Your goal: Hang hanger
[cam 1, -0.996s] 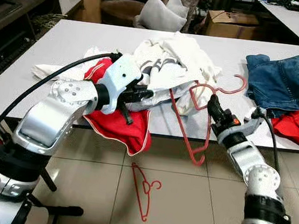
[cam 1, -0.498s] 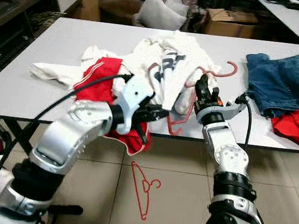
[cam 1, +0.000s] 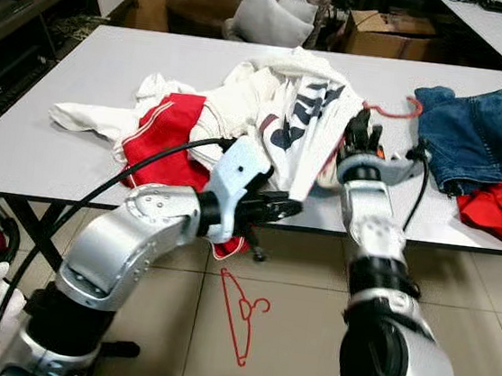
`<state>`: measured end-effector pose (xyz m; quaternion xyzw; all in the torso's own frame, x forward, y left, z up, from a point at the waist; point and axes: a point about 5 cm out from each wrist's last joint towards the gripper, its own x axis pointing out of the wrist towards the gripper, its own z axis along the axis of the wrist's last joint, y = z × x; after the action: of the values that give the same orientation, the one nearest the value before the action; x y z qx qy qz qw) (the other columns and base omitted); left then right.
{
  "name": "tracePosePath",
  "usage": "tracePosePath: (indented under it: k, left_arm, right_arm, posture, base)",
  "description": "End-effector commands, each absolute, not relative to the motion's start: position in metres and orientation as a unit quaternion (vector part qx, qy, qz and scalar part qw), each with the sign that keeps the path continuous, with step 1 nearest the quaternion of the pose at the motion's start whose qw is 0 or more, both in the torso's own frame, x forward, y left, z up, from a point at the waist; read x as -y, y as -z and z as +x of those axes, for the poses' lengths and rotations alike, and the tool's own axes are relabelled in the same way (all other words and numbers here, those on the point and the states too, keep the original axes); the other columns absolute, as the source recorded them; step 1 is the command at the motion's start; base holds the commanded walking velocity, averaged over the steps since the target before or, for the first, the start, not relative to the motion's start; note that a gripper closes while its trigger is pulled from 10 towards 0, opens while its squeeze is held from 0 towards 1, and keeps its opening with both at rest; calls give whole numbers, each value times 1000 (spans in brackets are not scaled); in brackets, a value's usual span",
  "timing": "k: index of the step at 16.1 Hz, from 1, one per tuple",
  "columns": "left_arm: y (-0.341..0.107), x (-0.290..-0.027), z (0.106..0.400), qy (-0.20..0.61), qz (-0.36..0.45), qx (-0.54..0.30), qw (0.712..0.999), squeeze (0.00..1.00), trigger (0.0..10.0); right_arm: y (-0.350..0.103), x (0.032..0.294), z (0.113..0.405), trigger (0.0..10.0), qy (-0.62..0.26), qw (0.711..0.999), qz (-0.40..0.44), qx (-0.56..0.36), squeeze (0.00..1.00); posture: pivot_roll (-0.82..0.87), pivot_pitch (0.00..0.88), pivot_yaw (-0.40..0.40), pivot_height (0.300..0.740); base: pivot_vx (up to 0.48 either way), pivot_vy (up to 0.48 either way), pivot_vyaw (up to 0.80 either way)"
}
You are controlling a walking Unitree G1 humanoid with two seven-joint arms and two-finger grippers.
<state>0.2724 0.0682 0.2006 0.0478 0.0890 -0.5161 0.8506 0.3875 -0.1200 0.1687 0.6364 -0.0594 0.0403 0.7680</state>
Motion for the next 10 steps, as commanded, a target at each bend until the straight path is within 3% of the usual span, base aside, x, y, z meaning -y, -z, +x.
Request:
tracePosePath:
  k: [1, 5, 6, 7, 8, 9, 10]
  left_arm:
    - [-210, -55, 265, 543, 25, -75, 836, 0, 0]
    - [-224, -44, 261, 562, -35, -60, 824, 0, 0]
    - [-224, -42, 259, 566, -39, -63, 821, 0, 510]
    - [-216, -41, 260, 554, -13, -81, 829, 0, 4549]
    - [-196, -46, 267, 514, 58, -118, 847, 0, 10000]
    - [-194, -47, 268, 513, 69, -123, 847, 263, 10000]
    - [-193, -49, 266, 520, 55, -134, 842, 1000, 10000]
  right_arm:
    - [-182, 102, 391, 10000, -51, 782, 618, 68, 0]
    - [-182, 86, 392, 10000, -59, 798, 597, 60, 0]
    - [-181, 83, 392, 10000, -57, 794, 603, 55, 0]
    - [-182, 79, 391, 10000, -56, 790, 609, 53, 0]
    - [-187, 76, 392, 10000, -74, 775, 625, 62, 0]
    - [-189, 77, 392, 10000, -79, 770, 629, 66, 0]
    - [-194, 81, 393, 10000, -88, 761, 638, 78, 0]
  posture:
    - [18, 0, 10, 740]
    - [15, 0, 3, 740]
    - [14, 0, -1, 740]
    - [13, 0, -2, 740]
    - [10, 0, -3, 740]
    - [7, 0, -2, 740]
    - [7, 0, -2, 740]
  base:
    - [0, 0, 0]
    - [0, 0, 0]
    - [0, 0, 0]
    - [0, 0, 0]
    - [0, 0, 0]
    - [0, 0, 0]
    - [0, 0, 0]
